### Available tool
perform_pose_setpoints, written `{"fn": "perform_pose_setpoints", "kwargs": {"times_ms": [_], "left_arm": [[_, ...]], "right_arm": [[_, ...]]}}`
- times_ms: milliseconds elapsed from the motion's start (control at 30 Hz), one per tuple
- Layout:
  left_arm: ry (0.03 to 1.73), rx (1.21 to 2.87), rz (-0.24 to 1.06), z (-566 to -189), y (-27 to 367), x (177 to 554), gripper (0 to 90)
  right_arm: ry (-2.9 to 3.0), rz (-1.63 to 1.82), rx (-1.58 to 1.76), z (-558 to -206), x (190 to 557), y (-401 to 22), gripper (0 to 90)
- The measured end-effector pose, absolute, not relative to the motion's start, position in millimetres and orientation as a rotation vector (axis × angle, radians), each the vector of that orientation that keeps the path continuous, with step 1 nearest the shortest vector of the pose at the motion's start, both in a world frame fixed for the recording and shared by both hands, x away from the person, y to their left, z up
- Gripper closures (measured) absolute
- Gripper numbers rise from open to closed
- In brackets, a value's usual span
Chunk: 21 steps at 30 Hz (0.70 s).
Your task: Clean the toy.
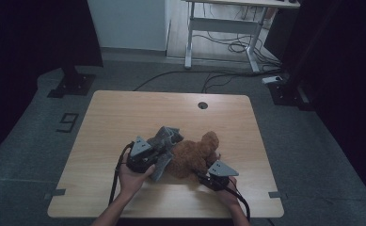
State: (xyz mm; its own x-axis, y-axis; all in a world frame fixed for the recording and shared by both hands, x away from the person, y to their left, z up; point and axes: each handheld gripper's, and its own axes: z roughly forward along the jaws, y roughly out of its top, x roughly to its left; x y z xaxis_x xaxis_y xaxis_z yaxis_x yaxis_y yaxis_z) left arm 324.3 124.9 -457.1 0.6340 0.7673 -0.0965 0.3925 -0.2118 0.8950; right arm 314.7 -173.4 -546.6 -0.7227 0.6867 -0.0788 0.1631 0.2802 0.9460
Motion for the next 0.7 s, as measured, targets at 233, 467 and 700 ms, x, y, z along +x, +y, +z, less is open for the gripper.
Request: {"fn": "perform_pose_setpoints", "kwargs": {"times_ms": [233,467,700], "left_arm": [[1.016,1.792,0.417,-468.9,160.8,328.7,83.3],[1.077,1.774,0.449,-471.8,181.7,329.1,83.2],[1.096,1.775,0.46,-468.2,188.7,327.9,83.1]], "right_arm": [[2.075,1.452,0.758,-547.1,314.9,-173.8,58.2],[2.077,1.446,0.75,-547.2,314.1,-174.2,58.0],[2.079,1.453,0.747,-547.9,314.4,-175.8,57.8]]}}
